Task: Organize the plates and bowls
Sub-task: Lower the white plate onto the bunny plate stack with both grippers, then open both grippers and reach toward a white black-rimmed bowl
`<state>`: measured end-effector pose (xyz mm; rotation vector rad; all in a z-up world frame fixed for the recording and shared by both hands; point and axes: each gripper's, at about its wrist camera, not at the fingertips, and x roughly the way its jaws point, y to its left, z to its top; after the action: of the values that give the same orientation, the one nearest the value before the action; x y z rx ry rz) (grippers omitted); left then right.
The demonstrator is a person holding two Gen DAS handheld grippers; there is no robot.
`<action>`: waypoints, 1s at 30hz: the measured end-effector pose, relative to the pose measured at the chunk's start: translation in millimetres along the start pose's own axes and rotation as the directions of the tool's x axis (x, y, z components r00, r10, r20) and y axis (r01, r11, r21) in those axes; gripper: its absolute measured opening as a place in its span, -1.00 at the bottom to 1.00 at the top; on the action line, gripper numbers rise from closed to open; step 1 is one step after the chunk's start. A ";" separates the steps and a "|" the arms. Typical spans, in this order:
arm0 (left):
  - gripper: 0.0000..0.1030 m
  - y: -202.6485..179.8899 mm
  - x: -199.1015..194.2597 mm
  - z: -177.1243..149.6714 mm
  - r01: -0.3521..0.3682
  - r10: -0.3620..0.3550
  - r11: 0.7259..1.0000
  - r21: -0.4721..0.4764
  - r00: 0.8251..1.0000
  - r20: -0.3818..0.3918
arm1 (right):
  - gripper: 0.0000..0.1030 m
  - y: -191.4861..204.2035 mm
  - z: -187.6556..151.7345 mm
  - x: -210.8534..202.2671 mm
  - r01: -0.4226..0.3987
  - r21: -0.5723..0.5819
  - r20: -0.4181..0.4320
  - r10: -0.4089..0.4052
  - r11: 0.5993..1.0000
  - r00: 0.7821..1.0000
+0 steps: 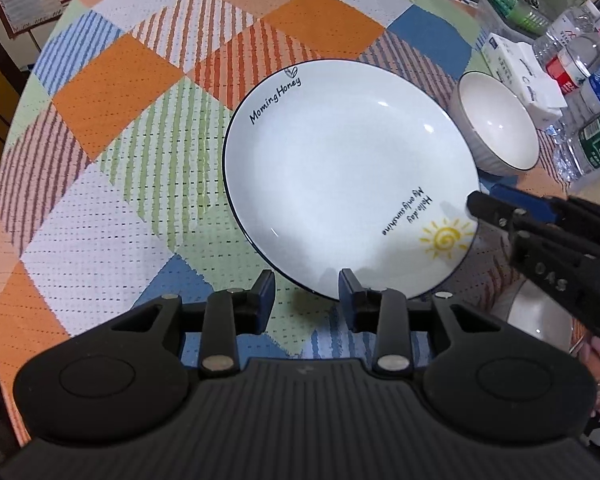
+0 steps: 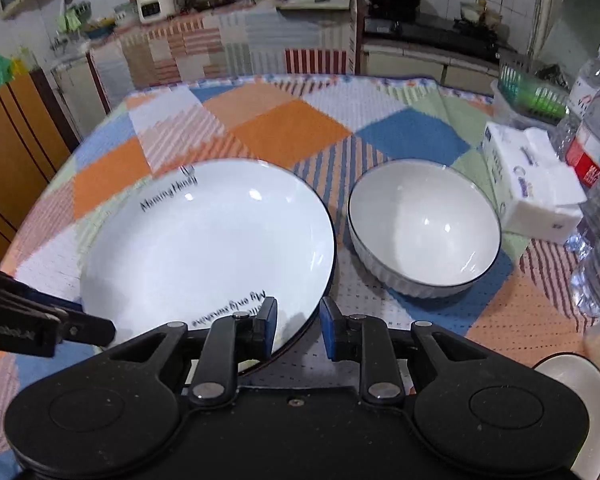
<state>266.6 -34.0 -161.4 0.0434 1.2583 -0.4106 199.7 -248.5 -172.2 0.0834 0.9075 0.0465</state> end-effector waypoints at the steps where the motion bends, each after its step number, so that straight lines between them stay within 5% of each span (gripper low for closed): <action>1: -0.34 -1.7 -4.7 -1.0 -0.002 0.002 1.000 0.004 1.000 0.002 | -0.44 0.5 0.9 -6.9 -0.009 -0.004 0.014 0.009 1.000 1.000; 10: -0.11 -27.6 -53.4 -14.9 -0.052 0.049 0.996 0.074 0.998 0.031 | -0.40 8.8 6.1 -71.4 -0.060 -0.068 0.093 0.066 0.996 0.993; 22: 0.48 -59.9 -129.5 -49.4 -0.116 0.091 0.980 0.161 0.984 0.156 | 0.10 5.6 -10.3 -146.1 -0.034 -0.130 0.137 0.052 0.991 0.989; 30: 0.70 -86.5 -162.6 -75.7 -0.126 0.081 0.968 0.219 0.976 0.202 | 0.46 -1.5 -29.4 -186.0 -0.004 -0.169 0.137 0.028 0.986 0.990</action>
<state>129.6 -49.8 -17.8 0.2614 1.0093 -0.4572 62.1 -262.4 -44.3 -0.0629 0.7605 0.1308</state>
